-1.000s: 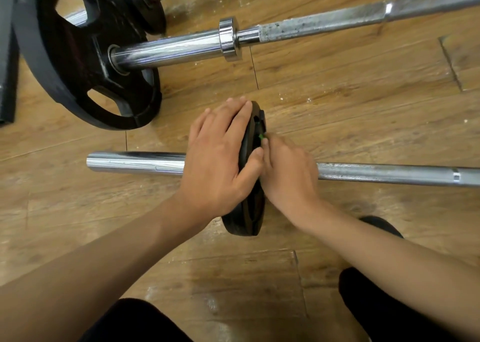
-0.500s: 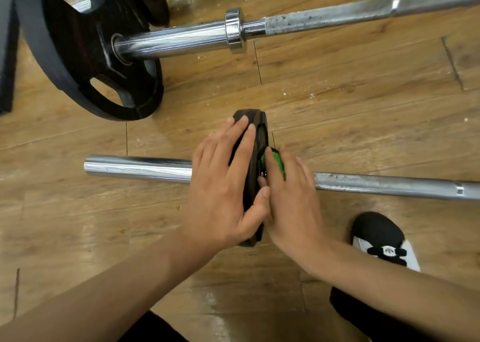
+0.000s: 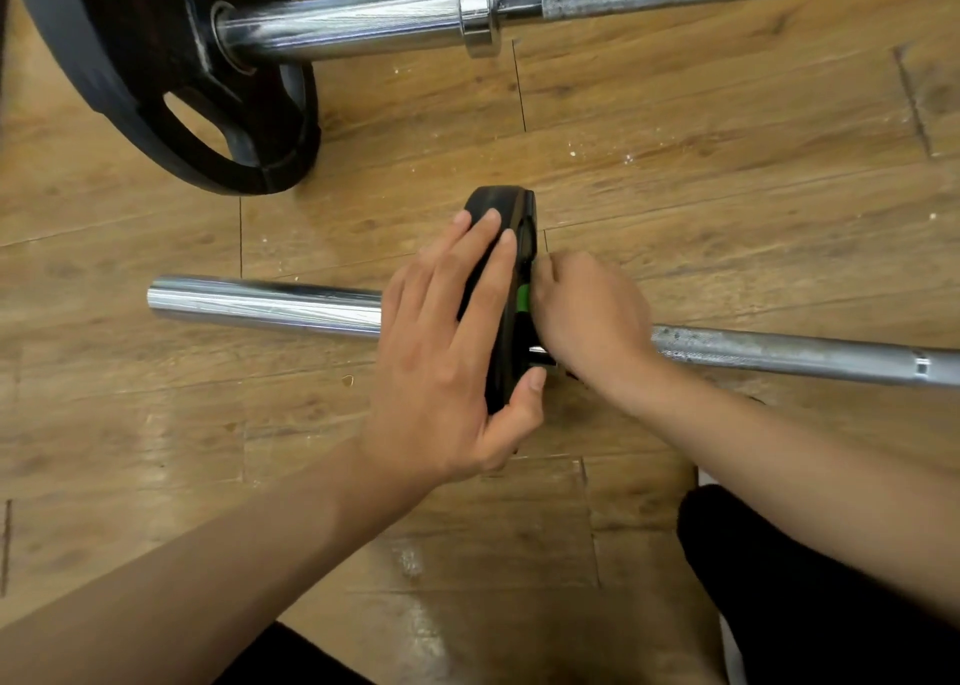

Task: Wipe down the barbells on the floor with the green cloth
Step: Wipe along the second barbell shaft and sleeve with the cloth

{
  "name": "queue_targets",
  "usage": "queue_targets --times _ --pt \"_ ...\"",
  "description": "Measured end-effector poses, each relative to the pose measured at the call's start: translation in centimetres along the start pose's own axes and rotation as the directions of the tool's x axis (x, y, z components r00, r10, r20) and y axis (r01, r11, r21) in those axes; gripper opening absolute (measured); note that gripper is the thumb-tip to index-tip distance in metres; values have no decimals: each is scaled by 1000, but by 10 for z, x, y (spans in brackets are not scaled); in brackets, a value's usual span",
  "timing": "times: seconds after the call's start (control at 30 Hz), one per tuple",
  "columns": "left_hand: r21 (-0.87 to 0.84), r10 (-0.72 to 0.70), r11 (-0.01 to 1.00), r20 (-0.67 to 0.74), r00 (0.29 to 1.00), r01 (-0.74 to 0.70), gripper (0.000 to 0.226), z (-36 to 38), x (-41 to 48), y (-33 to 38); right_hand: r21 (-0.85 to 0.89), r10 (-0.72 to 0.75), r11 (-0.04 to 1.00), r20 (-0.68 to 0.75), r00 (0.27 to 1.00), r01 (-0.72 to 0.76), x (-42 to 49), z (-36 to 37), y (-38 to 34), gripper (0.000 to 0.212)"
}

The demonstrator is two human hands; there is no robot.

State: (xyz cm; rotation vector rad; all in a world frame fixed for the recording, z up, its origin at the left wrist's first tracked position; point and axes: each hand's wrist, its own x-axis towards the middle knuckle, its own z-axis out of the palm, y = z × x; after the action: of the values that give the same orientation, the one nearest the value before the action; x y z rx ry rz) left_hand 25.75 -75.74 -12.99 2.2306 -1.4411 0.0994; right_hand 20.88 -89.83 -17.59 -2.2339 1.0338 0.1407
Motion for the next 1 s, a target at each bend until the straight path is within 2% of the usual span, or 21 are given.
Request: queue_targets --times 0.03,0.1,0.17,0.2,0.27,0.33,0.43,0.53,0.63,0.8,0.9,1.0 --pt "-2 4 1000 5 1000 -4 74 0 1 0 -9 -10 1000 -10 1000 10 -1 -1 0 45" --pt "-7 15 1000 10 1000 -15 74 0 0 0 -59 -182 982 -105 978 177 -26 3 6 44" --pt "1 20 1000 1 1000 -20 74 0 -4 -2 -51 -294 955 -84 952 291 -62 6 7 46" --pt "7 22 1000 -3 1000 -22 74 -1 -5 -1 -58 -313 949 -88 945 309 -62 8 10 46" --pt "14 26 1000 -3 1000 -26 74 0 -5 -1 -8 -213 977 -93 973 213 -33 5 6 41" --pt "12 20 1000 6 1000 -20 74 -1 -2 -1 -107 -104 989 -60 993 97 -10 3 3 43" --pt "11 27 1000 22 999 -27 74 -2 1 -2 -180 -298 947 -200 933 264 -20 3 11 44" --pt "21 32 999 39 999 -33 75 -3 0 -3 -170 -417 907 -258 871 384 -31 9 22 48" --pt "39 16 999 89 996 -20 78 -5 2 -6 -149 -465 885 -292 836 440 -22 5 26 63" --pt "129 1 991 262 965 -36 79 -24 17 -11 -47 -449 888 -303 841 457 -28 -24 10 61" --pt "151 -6 988 257 966 -34 79 -57 16 -22 -34 -489 864 -301 819 503 -38 -55 -9 60" --pt "114 -8 993 219 976 -17 77 -98 4 -42 -124 -588 807 -260 766 578 -45 -88 -32 64"
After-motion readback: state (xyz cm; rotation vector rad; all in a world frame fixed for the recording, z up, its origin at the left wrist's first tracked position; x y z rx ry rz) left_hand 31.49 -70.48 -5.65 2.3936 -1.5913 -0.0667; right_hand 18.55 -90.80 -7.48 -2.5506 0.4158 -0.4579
